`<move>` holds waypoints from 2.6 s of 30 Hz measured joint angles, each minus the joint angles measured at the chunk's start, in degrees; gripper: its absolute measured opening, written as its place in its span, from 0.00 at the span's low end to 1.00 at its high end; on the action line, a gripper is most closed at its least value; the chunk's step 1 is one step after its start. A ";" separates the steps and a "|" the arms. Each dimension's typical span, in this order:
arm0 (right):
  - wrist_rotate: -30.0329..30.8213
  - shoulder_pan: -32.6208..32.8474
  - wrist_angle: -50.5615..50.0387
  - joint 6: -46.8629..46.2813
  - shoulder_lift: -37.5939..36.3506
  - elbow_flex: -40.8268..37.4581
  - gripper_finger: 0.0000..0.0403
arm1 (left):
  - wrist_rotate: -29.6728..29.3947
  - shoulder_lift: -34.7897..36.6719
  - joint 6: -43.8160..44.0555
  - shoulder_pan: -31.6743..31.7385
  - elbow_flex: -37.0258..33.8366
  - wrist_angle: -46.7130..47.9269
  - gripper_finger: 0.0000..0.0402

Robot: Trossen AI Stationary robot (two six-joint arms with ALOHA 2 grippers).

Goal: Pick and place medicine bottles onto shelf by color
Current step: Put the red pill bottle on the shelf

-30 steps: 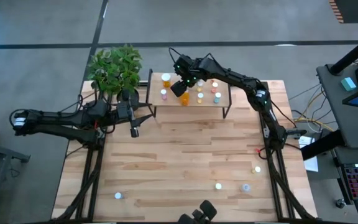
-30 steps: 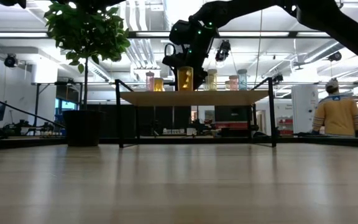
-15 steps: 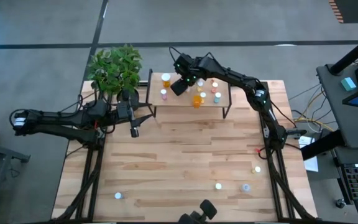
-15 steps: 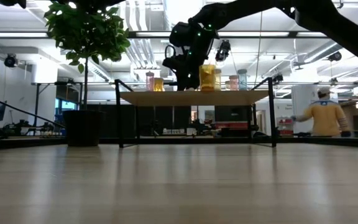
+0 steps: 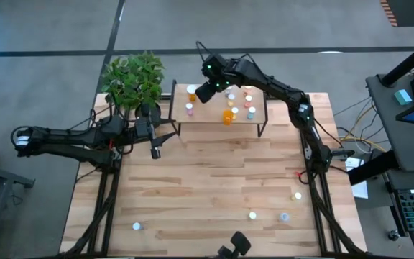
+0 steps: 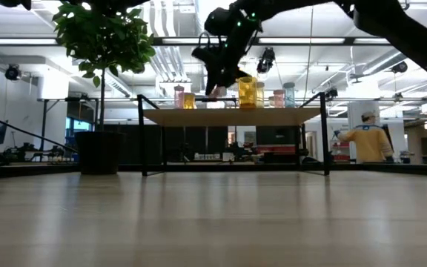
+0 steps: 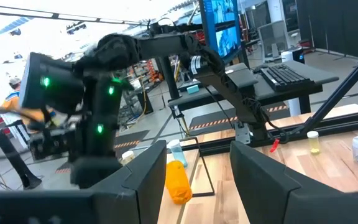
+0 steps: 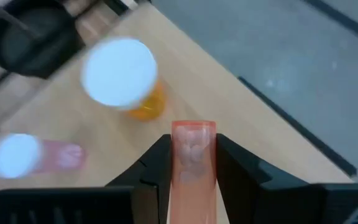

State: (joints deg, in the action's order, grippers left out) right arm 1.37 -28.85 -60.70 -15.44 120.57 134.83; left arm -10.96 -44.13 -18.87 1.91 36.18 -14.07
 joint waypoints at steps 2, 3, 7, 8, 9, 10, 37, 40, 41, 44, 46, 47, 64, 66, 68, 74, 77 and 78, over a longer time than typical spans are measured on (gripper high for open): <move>-0.37 0.31 -0.06 0.46 -1.47 -0.21 0.23 | 0.00 -0.01 0.00 -0.02 0.00 0.01 0.40; -0.34 0.58 -0.48 1.03 -2.24 -0.07 0.23 | 0.00 -0.01 -0.06 -0.02 0.00 -0.02 0.40; -1.33 2.37 -1.00 2.59 -6.34 0.00 0.23 | 0.00 -0.14 -2.83 -0.02 0.00 -0.64 0.40; -2.57 2.96 -1.05 2.59 -7.49 0.00 0.23 | 0.00 -0.29 -3.97 0.00 0.00 -0.88 0.40; -4.22 3.55 -1.18 2.53 -8.57 0.00 0.22 | 0.00 -0.55 -5.06 0.00 0.02 -1.16 0.40; -6.37 4.16 -1.47 2.28 -9.69 0.00 0.22 | 0.00 -0.90 -6.20 -0.01 0.08 -1.53 0.40; 3.59 33.18 40.04 -32.87 -35.43 -54.35 0.21 | -13.18 -30.03 -39.81 -21.88 0.61 -29.46 0.68; 3.38 34.14 55.44 -39.17 -37.82 -62.69 0.21 | -18.06 -37.79 -48.39 -25.08 1.62 -36.63 0.68; 3.23 34.40 59.99 -41.04 -38.40 -64.97 0.21 | -21.08 -40.15 -51.84 -26.10 1.95 -39.09 0.68; 3.24 34.93 70.54 -45.65 -39.78 -70.81 0.21 | -32.21 -47.61 -66.26 -28.23 3.59 -51.30 0.68; 3.63 35.47 76.95 -48.18 -39.88 -73.82 0.21 | -38.74 -51.85 -78.67 -28.47 4.36 -60.02 0.68; 3.65 35.82 79.18 -49.09 -39.88 -75.16 0.21 | -40.64 -53.93 -84.94 -28.44 4.77 -63.99 0.68; 8.13 38.39 86.10 -51.45 -39.60 -78.97 0.21 | -39.58 -61.34 -98.60 -28.02 10.09 -71.79 0.54; 8.09 38.39 86.15 -51.46 -39.53 -78.84 0.21 | -39.59 -61.28 -98.59 -27.96 10.29 -71.85 0.49; 8.10 38.39 85.85 -51.44 -39.49 -78.82 0.21 | -39.43 -61.28 -99.32 -27.83 10.29 -71.86 0.45; 7.46 38.39 85.40 -53.01 -39.45 -79.12 0.21 | -38.87 -61.26 -103.45 -27.76 10.29 -71.90 0.34; 7.47 38.39 84.97 -52.99 -39.45 -79.19 0.22 | -38.79 -61.26 -103.41 -27.76 10.33 -71.90 0.28; 7.48 38.39 84.97 -52.99 -39.45 -79.21 0.23 | -38.80 -61.26 -103.36 -27.76 10.38 -71.90 0.27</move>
State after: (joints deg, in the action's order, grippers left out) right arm 8.85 9.54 24.27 -68.42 81.12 55.61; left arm -49.76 -105.38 -122.23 -25.85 46.56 -85.97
